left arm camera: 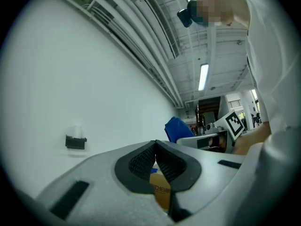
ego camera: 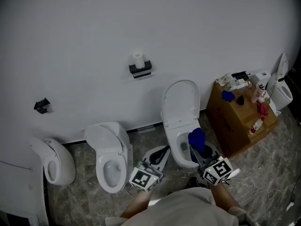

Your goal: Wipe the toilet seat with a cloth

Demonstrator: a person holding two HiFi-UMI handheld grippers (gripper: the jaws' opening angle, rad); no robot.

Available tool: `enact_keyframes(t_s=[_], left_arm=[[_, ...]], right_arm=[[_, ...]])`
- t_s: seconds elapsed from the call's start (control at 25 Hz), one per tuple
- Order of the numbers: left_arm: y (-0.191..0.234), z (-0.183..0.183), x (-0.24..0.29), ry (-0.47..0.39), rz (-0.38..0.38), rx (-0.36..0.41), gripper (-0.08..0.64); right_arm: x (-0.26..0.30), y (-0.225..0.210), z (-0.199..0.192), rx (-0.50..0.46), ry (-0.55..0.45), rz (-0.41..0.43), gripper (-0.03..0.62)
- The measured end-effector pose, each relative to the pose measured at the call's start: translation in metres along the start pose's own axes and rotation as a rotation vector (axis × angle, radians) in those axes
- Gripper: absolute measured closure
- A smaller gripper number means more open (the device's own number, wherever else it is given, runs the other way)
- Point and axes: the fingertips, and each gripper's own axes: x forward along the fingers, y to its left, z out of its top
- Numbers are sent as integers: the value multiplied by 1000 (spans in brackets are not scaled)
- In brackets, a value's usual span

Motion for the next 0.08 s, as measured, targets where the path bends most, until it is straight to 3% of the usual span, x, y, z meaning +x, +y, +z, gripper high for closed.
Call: enact_keyframes(t_s=[0.08], left_arm=[[-2, 0, 0, 3, -3, -3, 554]], right_arm=[[0, 2, 0, 8, -6, 5, 545]])
